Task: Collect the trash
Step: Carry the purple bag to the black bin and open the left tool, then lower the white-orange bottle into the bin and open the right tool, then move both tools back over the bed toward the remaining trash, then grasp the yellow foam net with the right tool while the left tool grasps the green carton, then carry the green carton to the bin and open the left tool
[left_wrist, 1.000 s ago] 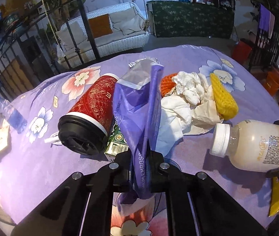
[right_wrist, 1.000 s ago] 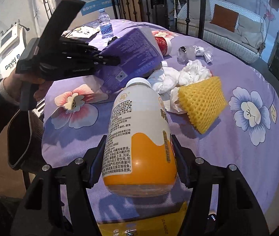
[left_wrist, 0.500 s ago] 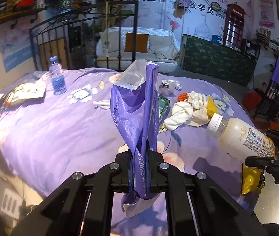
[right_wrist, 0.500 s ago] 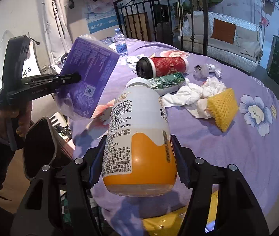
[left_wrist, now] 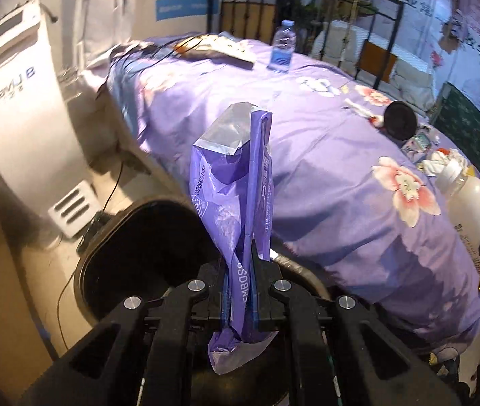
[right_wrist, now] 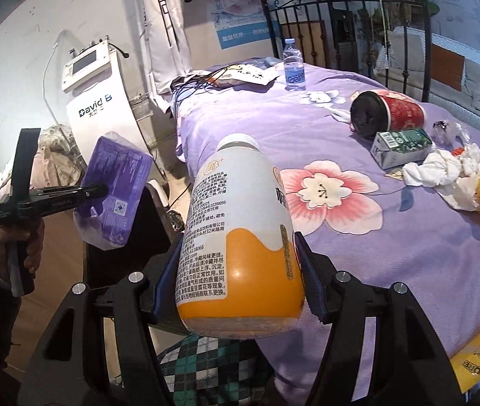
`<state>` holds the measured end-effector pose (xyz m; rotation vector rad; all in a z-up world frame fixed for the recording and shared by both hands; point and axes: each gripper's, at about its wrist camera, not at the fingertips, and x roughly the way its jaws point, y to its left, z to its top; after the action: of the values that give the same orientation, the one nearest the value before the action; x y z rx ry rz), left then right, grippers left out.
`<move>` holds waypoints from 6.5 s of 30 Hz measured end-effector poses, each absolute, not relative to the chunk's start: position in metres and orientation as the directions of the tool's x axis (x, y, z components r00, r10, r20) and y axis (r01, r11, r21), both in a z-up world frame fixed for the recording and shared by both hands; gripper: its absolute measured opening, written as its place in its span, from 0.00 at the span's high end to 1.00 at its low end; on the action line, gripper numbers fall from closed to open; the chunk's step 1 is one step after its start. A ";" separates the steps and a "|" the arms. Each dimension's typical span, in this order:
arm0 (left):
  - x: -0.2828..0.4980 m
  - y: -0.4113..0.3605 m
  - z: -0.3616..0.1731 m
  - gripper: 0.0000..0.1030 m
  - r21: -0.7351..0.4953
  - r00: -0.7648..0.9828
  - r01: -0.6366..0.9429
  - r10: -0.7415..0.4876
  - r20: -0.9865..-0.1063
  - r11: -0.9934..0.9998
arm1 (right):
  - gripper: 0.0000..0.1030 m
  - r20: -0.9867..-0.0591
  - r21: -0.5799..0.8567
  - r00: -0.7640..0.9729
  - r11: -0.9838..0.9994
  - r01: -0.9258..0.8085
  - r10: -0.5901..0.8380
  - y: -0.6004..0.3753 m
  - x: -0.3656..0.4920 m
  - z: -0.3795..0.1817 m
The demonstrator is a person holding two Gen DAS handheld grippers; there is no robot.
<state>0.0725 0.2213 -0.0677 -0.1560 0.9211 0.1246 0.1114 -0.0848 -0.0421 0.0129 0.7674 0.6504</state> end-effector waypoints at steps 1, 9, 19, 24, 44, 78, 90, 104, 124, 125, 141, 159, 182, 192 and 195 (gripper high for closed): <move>0.072 0.229 -0.076 0.91 -0.095 0.569 -0.211 0.043 -0.821 0.973 | 0.40 -0.640 0.240 0.530 0.800 -0.550 0.557 -0.079 0.109 -0.044; 0.076 0.258 -0.140 0.91 -0.070 0.406 -0.306 0.063 -0.912 0.949 | 0.40 -0.656 0.241 0.489 0.774 -0.586 0.575 -0.061 0.104 -0.054; 0.079 0.255 -0.157 0.26 0.006 0.334 -0.332 0.124 -0.934 0.943 | 0.40 -0.681 0.239 0.457 0.763 -0.600 0.573 -0.053 0.109 -0.061; 0.062 0.261 -0.130 0.22 -0.029 0.447 -0.406 0.171 -0.878 0.913 | 0.40 -0.690 0.277 0.382 0.711 -0.646 0.615 -0.030 0.113 -0.068; 0.009 0.311 -0.046 0.15 -0.074 0.604 -0.586 0.374 -0.704 0.807 | 0.40 -0.942 0.249 -0.079 0.521 -0.817 0.326 0.223 0.118 -0.169; 0.016 0.310 -0.058 0.14 -0.151 0.627 -0.561 0.299 -0.719 0.814 | 0.19 -0.825 0.356 0.039 0.574 -0.737 0.563 0.153 0.110 -0.133; 0.081 0.204 -0.063 0.11 -0.156 0.675 -0.268 0.070 -0.734 0.951 | 0.19 -0.675 0.302 0.358 0.685 -0.663 0.645 0.015 0.096 -0.076; 0.153 0.038 -0.070 0.11 -0.169 0.603 0.197 -0.255 -0.756 0.966 | 0.19 -0.674 0.249 0.598 0.896 -0.368 0.433 -0.174 0.140 -0.053; 0.205 -0.052 -0.083 0.11 -0.111 0.508 0.376 -0.305 -0.806 0.920 | 0.20 -0.792 0.108 0.569 0.968 -0.226 0.221 -0.320 0.279 -0.098; 0.207 -0.053 -0.084 0.11 -0.108 0.507 0.378 -0.303 -0.807 0.920 | 0.21 -0.795 0.095 0.569 0.969 -0.229 0.212 -0.320 0.283 -0.100; 0.281 -0.097 -0.072 0.24 0.046 0.552 0.480 -0.261 -0.792 0.876 | 0.82 -0.784 0.119 0.586 0.975 -0.185 0.207 -0.357 0.272 -0.093; 0.378 -0.173 -0.115 0.37 0.379 0.532 0.563 0.029 -0.846 0.735 | 0.82 -0.741 0.168 0.627 0.971 -0.171 0.239 -0.371 0.243 -0.069; 0.294 -0.105 -0.056 0.54 0.086 0.617 0.438 -0.229 -0.753 0.895 | 0.82 -0.679 0.217 0.684 0.963 -0.159 0.266 -0.364 0.213 -0.044; 0.219 -0.054 -0.027 0.54 -0.040 0.652 0.407 -0.321 -0.687 0.913 | 0.82 -0.651 0.187 0.700 0.956 -0.227 0.294 -0.311 0.179 -0.025; 0.198 -0.039 -0.021 0.54 -0.037 0.683 0.390 -0.316 -0.659 0.920 | 0.82 -0.641 0.166 0.702 0.949 -0.269 0.311 -0.284 0.166 -0.019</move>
<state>0.1980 -0.0391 -0.0212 0.1093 0.7175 -0.3968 0.1656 -0.2840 -0.0194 0.0616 0.7244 0.3233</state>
